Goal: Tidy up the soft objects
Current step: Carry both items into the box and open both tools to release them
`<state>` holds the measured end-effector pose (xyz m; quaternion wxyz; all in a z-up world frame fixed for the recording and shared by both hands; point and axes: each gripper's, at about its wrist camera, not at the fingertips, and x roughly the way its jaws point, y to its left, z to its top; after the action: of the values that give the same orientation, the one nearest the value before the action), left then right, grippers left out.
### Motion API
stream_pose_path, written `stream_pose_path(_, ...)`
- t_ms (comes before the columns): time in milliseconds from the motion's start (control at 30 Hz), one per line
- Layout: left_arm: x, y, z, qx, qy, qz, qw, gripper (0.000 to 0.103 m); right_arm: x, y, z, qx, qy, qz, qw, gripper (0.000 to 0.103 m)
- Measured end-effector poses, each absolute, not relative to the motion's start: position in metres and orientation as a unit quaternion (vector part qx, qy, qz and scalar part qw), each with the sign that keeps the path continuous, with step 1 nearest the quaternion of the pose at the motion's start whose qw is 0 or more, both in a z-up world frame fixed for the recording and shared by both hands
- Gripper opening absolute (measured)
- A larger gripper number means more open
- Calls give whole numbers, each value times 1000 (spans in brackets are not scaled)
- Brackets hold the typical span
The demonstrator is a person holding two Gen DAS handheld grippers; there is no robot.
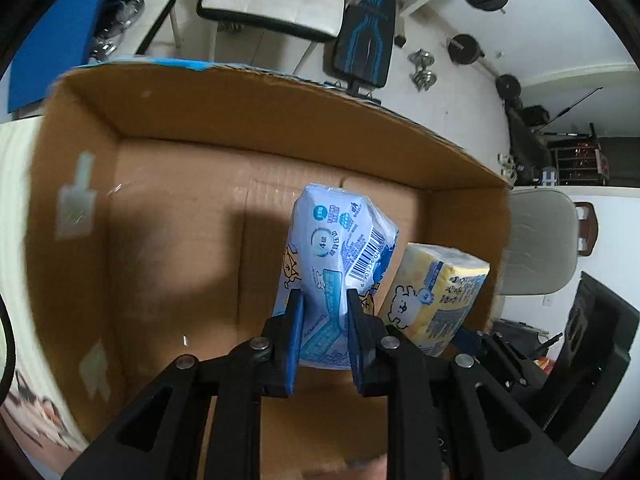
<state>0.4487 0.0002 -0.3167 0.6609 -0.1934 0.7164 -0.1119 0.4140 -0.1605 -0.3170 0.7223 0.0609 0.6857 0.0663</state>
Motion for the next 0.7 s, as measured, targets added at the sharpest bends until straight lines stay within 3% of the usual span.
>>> stream_pose_path(233,466,-18,-343,-171,732,-125,647,18,447,-158,-356,38,699,44,713,66)
stream_pose_path(433,466,-21,-345,-126,742,-100,651,27,449,-151,-363,32,705,38,708,67)
stream_pose_path(500,465,-19,-339,-114,740,-92,657,38,435,-142,-353,33,707,36,705,69)
stream_pose_path(567,461,-18,-327,-96,730,-83,672,57,434,-141,-349,35,705,30,708,77)
stream_pose_path(633,455,-17,-313,-74,718,-72,688,72,432,-143,-343,38,703,31,710,78)
stream_pose_path(700,447,-14,-298,-56,707,-60,703,81,424,-144,-333,32,700,26,713,85)
